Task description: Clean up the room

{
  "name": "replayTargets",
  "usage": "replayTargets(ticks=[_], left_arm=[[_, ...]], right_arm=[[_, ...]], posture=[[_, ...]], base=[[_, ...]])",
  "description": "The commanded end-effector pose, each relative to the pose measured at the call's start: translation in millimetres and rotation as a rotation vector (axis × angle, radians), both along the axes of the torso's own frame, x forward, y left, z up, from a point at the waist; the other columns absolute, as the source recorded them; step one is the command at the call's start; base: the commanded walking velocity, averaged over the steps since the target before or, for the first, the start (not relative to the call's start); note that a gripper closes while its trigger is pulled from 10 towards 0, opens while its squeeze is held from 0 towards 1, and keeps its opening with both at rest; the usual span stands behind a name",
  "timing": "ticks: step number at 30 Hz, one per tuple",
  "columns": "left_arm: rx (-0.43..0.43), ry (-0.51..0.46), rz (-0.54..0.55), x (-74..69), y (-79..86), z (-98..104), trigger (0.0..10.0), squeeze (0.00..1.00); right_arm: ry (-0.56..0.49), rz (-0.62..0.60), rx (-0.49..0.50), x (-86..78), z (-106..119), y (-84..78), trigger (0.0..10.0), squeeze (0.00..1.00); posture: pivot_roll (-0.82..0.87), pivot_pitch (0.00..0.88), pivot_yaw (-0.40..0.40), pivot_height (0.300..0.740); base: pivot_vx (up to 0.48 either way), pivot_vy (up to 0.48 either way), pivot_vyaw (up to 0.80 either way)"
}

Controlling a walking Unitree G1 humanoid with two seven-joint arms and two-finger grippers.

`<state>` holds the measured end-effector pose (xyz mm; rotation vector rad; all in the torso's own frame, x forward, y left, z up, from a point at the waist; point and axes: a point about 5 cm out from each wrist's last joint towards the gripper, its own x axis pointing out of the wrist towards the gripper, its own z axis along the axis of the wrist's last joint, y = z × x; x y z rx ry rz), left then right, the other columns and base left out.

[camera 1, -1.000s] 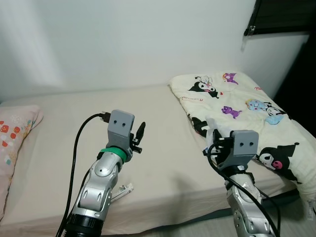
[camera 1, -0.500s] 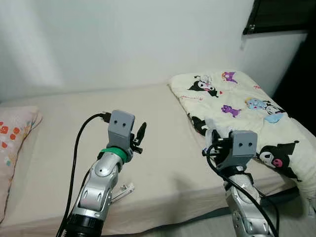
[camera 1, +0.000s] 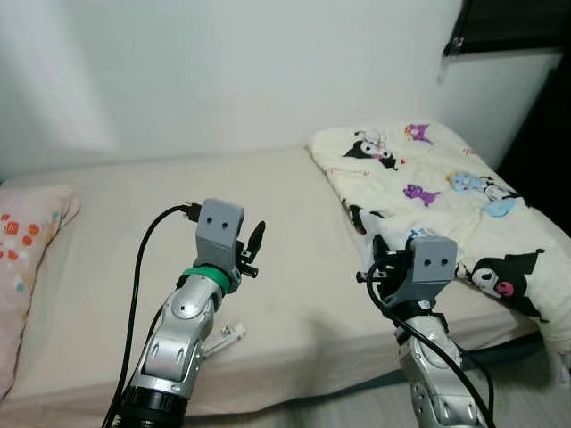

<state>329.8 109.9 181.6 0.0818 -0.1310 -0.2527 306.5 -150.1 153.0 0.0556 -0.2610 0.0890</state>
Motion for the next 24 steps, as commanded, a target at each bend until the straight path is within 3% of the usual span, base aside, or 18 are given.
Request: replayTargets(ticks=[1, 24], left_arm=[[-0.009, 0.02, 0.001, -0.9, 1.1, -3.6, 10.0, 0.0], [-0.013, 0.017, 0.004, -0.5, 1.6, -2.4, 10.0, 0.0]], right_arm=[[0.008, 0.005, 0.005, -2.5, -2.6, 0.8, 10.0, 0.0], [0.013, -0.001, -0.001, -1.6, -2.7, 0.3, 10.0, 0.0]], posture=[[-0.14, 0.003, 0.074, 0.714], [-0.14, 0.003, 0.076, 0.714]], base=[[-0.311, 0.0, 0.0], [-0.318, 0.0, 0.0]])
